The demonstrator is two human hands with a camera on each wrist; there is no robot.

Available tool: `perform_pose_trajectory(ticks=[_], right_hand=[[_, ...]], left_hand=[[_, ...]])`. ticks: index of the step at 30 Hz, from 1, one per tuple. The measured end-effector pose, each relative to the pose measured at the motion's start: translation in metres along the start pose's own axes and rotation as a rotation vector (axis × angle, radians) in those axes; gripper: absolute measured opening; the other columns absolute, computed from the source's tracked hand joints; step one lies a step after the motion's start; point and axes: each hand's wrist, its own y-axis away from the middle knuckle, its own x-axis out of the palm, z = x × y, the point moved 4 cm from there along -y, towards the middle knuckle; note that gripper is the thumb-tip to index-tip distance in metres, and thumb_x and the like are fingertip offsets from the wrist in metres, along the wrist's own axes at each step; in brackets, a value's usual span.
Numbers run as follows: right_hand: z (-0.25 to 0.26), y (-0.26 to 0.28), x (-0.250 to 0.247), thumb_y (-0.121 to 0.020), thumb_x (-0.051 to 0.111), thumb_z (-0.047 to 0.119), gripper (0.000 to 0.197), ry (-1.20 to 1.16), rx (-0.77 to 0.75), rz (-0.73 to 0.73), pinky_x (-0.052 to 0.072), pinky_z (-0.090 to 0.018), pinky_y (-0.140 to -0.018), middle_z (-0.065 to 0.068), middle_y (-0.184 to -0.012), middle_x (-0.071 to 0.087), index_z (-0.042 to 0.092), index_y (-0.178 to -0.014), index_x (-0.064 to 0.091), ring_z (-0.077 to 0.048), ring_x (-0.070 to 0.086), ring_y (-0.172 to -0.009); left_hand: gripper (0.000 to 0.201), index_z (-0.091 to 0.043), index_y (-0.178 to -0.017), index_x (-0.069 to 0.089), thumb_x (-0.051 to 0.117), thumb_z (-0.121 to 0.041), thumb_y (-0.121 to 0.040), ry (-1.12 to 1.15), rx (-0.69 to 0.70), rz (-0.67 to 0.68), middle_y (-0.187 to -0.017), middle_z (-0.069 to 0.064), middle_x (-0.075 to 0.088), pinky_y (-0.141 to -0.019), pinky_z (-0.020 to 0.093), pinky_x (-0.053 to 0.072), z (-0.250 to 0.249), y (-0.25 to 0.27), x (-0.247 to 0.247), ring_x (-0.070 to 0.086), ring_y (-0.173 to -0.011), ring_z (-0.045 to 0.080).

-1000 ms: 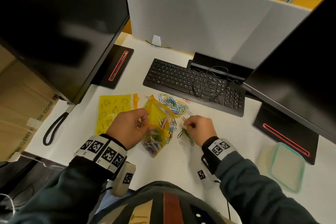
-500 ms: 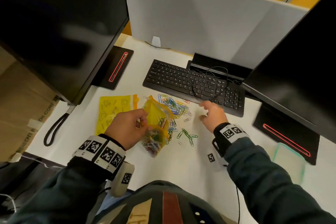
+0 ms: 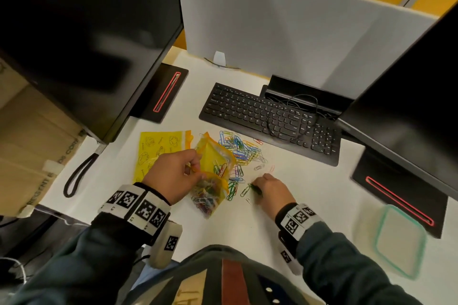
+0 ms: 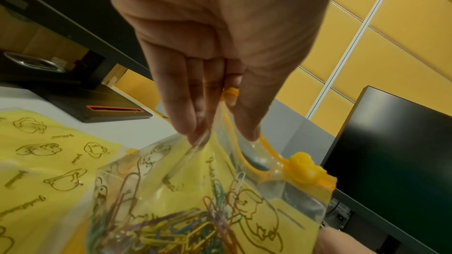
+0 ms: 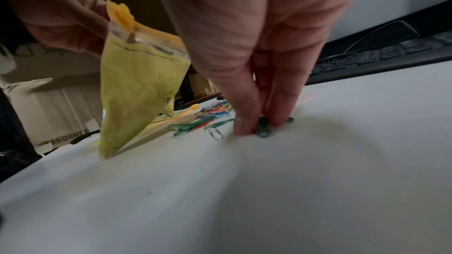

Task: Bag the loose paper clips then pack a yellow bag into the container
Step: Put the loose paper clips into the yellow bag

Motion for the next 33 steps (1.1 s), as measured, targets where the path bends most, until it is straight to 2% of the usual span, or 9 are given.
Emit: perform_pose_trajectory(ticks=[4, 8, 11, 18, 21, 25, 29, 31, 33], right_hand=[[0.009, -0.014, -0.007, -0.087, 0.048, 0.005, 0.027, -0.056, 0.01, -0.04, 0.044, -0.031, -0.089, -0.014, -0.111, 0.061, 0.009, -0.11, 0.062, -0.031, 0.058, -0.105], [-0.011, -0.017, -0.029, -0.09, 0.047, 0.007, 0.025, -0.159, 0.139, -0.252, 0.046, -0.035, -0.091, -0.014, -0.112, 0.059, 0.006, -0.111, 0.061, -0.033, 0.058, -0.102], [-0.025, -0.017, -0.025, -0.086, 0.044, -0.003, 0.027, -0.033, 0.203, -0.203, 0.049, -0.038, -0.092, -0.015, -0.111, 0.056, 0.003, -0.108, 0.06, -0.033, 0.055, -0.105], [0.012, -0.017, -0.006, -0.079, 0.052, -0.005, 0.06, -0.105, -0.107, -0.081, 0.04, -0.033, -0.101, -0.005, -0.134, 0.05, 0.02, -0.132, 0.048, -0.028, 0.044, -0.122], [0.024, -0.017, 0.0, -0.081, 0.049, -0.002, 0.064, 0.037, -0.281, -0.019, 0.041, -0.04, -0.102, 0.003, -0.148, 0.036, 0.032, -0.135, 0.041, -0.028, 0.034, -0.128], [0.027, -0.006, 0.009, -0.086, 0.058, 0.028, 0.041, 0.242, -0.447, 0.035, 0.047, -0.048, -0.096, -0.002, -0.144, 0.044, 0.027, -0.126, 0.053, -0.035, 0.037, -0.128], [0.009, 0.0, 0.005, -0.066, 0.079, 0.02, 0.032, 0.222, -0.454, -0.179, 0.059, -0.042, -0.069, -0.004, -0.118, 0.066, 0.025, -0.097, 0.071, -0.035, 0.062, -0.1], [-0.001, 0.002, -0.002, -0.079, 0.069, 0.026, 0.036, 0.093, -0.319, -0.217, 0.052, -0.041, -0.091, -0.001, -0.136, 0.053, 0.026, -0.114, 0.064, -0.03, 0.049, -0.12], [-0.015, 0.003, -0.001, -0.079, 0.065, 0.043, 0.061, -0.043, -0.082, -0.13, 0.039, -0.036, -0.106, 0.0, -0.147, 0.037, 0.026, -0.134, 0.044, -0.023, 0.033, -0.132]], left_hand=[[0.03, -0.027, -0.059, 0.047, 0.073, -0.021, -0.07, 0.005, 0.008, 0.014, -0.117, 0.0, 0.065, -0.077, 0.038, 0.053, -0.004, 0.0, 0.003, 0.061, -0.074, 0.022], [0.024, -0.022, -0.063, 0.051, 0.074, -0.024, -0.07, -0.001, -0.011, -0.003, -0.112, 0.001, 0.067, -0.076, 0.036, 0.053, 0.001, 0.003, 0.0, 0.062, -0.075, 0.021], [0.024, -0.021, -0.063, 0.051, 0.073, -0.024, -0.071, -0.003, -0.024, -0.012, -0.112, 0.002, 0.067, -0.076, 0.033, 0.052, 0.004, 0.004, -0.001, 0.062, -0.076, 0.02], [0.023, -0.021, -0.063, 0.051, 0.073, -0.023, -0.071, 0.008, -0.022, -0.017, -0.121, -0.002, 0.063, -0.077, 0.031, 0.051, 0.005, 0.007, -0.003, 0.062, -0.076, 0.018], [0.024, -0.022, -0.063, 0.051, 0.073, -0.022, -0.071, 0.017, -0.022, -0.031, -0.122, -0.002, 0.063, -0.077, 0.03, 0.05, 0.006, 0.008, -0.004, 0.062, -0.076, 0.017], [0.025, -0.023, -0.062, 0.051, 0.073, -0.022, -0.071, 0.013, -0.022, -0.034, -0.123, -0.003, 0.062, -0.079, 0.031, 0.05, 0.008, 0.01, -0.005, 0.062, -0.078, 0.016], [0.024, -0.023, -0.062, 0.051, 0.073, -0.021, -0.071, 0.02, -0.022, -0.042, -0.122, -0.004, 0.062, -0.077, 0.03, 0.05, 0.009, 0.009, -0.005, 0.061, -0.075, 0.014], [0.025, -0.023, -0.062, 0.05, 0.073, -0.021, -0.071, 0.014, -0.017, -0.04, -0.122, -0.005, 0.062, -0.076, 0.029, 0.05, 0.01, 0.008, -0.004, 0.061, -0.076, 0.013], [0.026, -0.024, -0.061, 0.049, 0.073, -0.021, -0.071, 0.016, -0.014, -0.035, -0.122, -0.004, 0.062, -0.077, 0.029, 0.049, 0.01, 0.007, -0.003, 0.062, -0.078, 0.014]])
